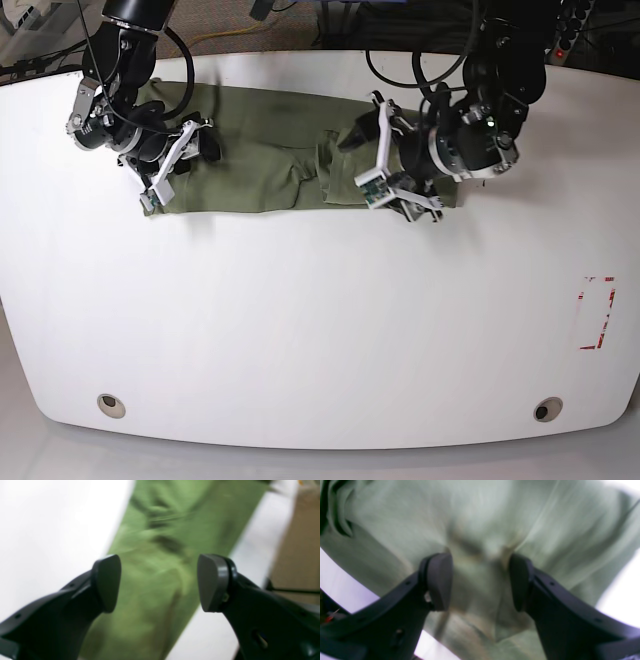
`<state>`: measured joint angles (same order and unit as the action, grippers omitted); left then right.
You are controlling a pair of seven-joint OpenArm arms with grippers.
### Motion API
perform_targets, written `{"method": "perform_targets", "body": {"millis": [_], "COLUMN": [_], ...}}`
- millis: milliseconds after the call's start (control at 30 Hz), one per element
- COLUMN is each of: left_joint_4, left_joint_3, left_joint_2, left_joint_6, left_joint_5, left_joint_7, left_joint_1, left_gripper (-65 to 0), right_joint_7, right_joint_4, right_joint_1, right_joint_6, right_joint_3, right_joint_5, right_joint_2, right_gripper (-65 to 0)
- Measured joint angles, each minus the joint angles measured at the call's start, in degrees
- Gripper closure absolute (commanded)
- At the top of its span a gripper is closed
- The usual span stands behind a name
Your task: Fold the T-shirt properly
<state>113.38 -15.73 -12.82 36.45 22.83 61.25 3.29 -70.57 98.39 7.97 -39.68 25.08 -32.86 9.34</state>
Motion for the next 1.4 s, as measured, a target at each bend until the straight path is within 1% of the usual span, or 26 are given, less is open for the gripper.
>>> {"method": "perform_targets", "body": {"millis": [133, 167, 233, 267, 333, 367, 400, 467, 500, 533, 567, 633, 700, 800, 900, 1033, 1133, 1233, 1267, 1333, 1367, 1400], "left_joint_4": [-0.3, -0.4, -0.4, -0.4, -0.6, -1.0, -1.6, -2.7, -3.4, -4.2, -5.2, -6.4, -8.2, -11.8, -13.5, -13.7, -13.7, -13.7, -13.7, -13.7, -13.7, -13.7], "left_joint_3": [9.5, 11.4, 13.8, 14.8, 15.0, 14.9, 14.9, 15.0, 15.1, 15.1, 15.2, 15.2, 15.6, 15.9, 16.4, 16.3, 16.3, 16.3, 16.3, 16.3, 16.4, 16.4], "left_joint_2": [-1.3, -1.4, -2.1, -2.4, -3.8, -4.3, -4.9, -6.1, -6.7, -6.9, -7.0, -7.2, -7.2, -6.6, -6.8, -6.6, -6.6, -6.6, -6.6, -6.2, -5.9, -5.6], "left_joint_6": [-0.4, -0.4, -0.4, -0.4, -0.4, -0.4, -0.4, -0.4, -0.4, -0.4, -0.4, -0.4, -0.4, -0.4, -0.4, -0.4, -0.4, -0.4, -0.4, -0.4, -0.4, -0.4], "left_joint_5": [-0.9, -1.2, -0.9, -0.9, -0.8, -0.8, -0.7, -0.7, -0.5, -0.6, -0.6, -0.9, -0.7, -0.4, -0.7, -0.7, -0.5, -0.5, -0.5, -0.6, -0.8, -0.9], "left_joint_7": [0.3, 0.3, -0.1, -0.3, 0.2, 0.3, 0.2, 0.1, -0.6, -0.9, -1.7, -4.4, -7.1, -8.4, -8.3, -8.2, -8.2, -8.2, -8.2, -8.2, -8.2, -8.2], "left_joint_1": [0.3, 0.7, 2.2, 3.1, 5.4, 5.9, 6.5, 7.5, 7.9, 8.1, 8.8, 10.0, 10.8, 10.5, 10.5, 10.3, 10.4, 10.3, 10.3, 10.3, 10.3, 10.3], "left_gripper": [-40.3, -40.3, -40.3, -40.3, -40.3, -40.3, -40.3, -40.1, -40.1, -40.1, -40.1, -39.3, -34.6, -21.1, -11.7, -10.6, -10.4, -10.4, -10.4, -10.4, -10.6, -10.6], "right_joint_7": [0.4, 0.3, 0.3, -0.7, -2.0, -3.6, -5.0, -5.8, -6.3, -6.1, -6.3, -6.6, -6.5, -6.5, -6.4, -4.3, -4.3, -3.6, -2.8, -1.2, -0.7, -0.4], "right_joint_4": [5.4, 6.5, 6.8, 6.8, 5.9, 4.9, 3.7, 0.8, -1.3, -2.8, -4.8, -7.4, -10.7, -13.5, -13.9, -13.4, -12.2, -12.2, -12.2, -12.2, -12.2, -12.3], "right_joint_1": [-0.7, -0.8, -1.0, -1.4, -2.8, -3.5, -4.2, -5.4, -5.7, -6.0, -6.0, -5.7, -5.5, -5.3, -4.2, -3.2, -3.5, -4.1, -4.1, -4.0, -3.8, -3.9], "right_joint_6": [0.0, 0.0, -0.2, -0.6, -0.4, -0.3, -0.2, 0.2, -0.5, -0.2, -0.2, -0.2, -0.1, 0.0, 0.0, -0.4, -0.4, -0.5, -0.4, -0.4, -0.4, -0.4], "right_joint_3": [0.1, 0.3, 2.5, 4.4, 9.5, 11.6, 13.7, 17.0, 19.2, 20.9, 22.6, 24.2, 25.2, 25.3, 24.6, 24.0, 20.2, 18.2, 18.1, 18.2, 18.2, 18.2], "right_joint_5": [-0.5, -1.6, -5.7, -7.5, -8.1, -7.8, -7.3, -7.0, -8.2, -7.9, -7.9, -7.8, -7.2, -7.5, -7.9, -9.6, -9.4, -9.6, -9.6, -9.4, -9.3, -8.8], "right_joint_2": [0.2, 0.2, -0.2, -0.5, -0.4, 0.0, 0.3, 0.8, 0.6, 0.7, 1.0, 1.8, 2.6, 2.3, 1.2, -1.8, -3.3, -6.0, -6.7, -7.4, -7.5, -7.4], "right_gripper": [-35.4, -35.4, -35.5, -35.5, -35.8, -37.6, -41.2, -48.7, -50.9, -53.6, -54.2, -52.3, -49.1, -45.3, -44.2, -43.9, -43.6, -43.3, -41.5, -34.7, -27.6, -22.5]}}
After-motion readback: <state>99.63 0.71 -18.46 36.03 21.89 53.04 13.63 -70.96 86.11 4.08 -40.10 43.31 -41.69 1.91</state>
